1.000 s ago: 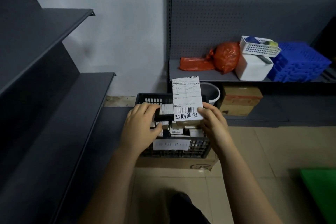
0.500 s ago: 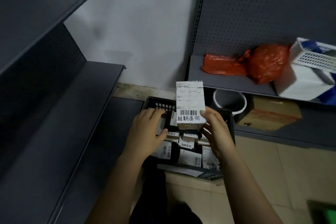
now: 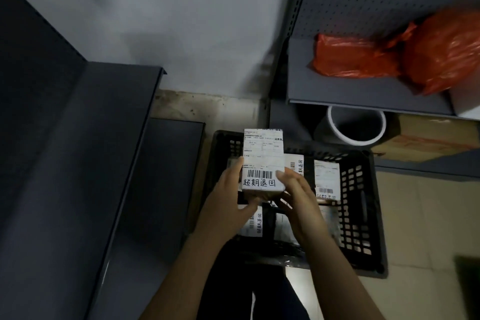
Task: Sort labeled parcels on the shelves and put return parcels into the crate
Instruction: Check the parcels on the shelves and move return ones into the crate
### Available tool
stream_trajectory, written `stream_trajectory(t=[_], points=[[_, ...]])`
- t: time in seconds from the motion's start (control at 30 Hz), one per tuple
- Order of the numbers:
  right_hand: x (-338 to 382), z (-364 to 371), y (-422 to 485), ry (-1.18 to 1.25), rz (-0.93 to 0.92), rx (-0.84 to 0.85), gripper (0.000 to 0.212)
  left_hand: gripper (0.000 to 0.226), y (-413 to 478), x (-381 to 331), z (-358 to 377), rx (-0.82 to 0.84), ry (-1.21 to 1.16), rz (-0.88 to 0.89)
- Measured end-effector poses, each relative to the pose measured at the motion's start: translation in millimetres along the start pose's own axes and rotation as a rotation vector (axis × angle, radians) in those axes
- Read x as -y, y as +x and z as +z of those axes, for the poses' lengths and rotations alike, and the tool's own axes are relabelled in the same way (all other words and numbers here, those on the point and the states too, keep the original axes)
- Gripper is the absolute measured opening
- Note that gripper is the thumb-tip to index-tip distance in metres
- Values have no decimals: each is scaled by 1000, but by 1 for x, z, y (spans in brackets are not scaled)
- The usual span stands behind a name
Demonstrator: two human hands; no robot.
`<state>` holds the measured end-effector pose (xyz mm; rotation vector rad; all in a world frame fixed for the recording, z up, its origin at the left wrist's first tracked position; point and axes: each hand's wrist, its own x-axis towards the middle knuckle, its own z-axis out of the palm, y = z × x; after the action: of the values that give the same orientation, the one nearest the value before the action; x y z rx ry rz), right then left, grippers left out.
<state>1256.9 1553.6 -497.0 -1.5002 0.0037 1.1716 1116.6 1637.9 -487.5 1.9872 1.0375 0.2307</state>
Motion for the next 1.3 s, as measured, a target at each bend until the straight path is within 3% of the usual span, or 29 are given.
stream_trajectory(t=[0.1,0.3,0.4,0.7,0.9,1.1,1.3], points=[[-32,1,32,1,82,22,34,92,8,36,29,-11,-21,-71],[-98,3,96,-251,232,127,46,88,19,103,77,-30,-44,-210],[-114,7,120,-280,204,145,32,92,28,127,93,-8,-12,-209],[-138,12,173,-285,159,157,34,101,68,168,118,55,88,-182],[-144,5,181,-586,-56,-19,32,95,78,181,127,137,136,-152],[-155,5,190,-971,-273,66,37,89,87,194,140,222,185,-236],[-154,9,192,-1164,-322,136,39,84,92,198,141,235,228,-242]])
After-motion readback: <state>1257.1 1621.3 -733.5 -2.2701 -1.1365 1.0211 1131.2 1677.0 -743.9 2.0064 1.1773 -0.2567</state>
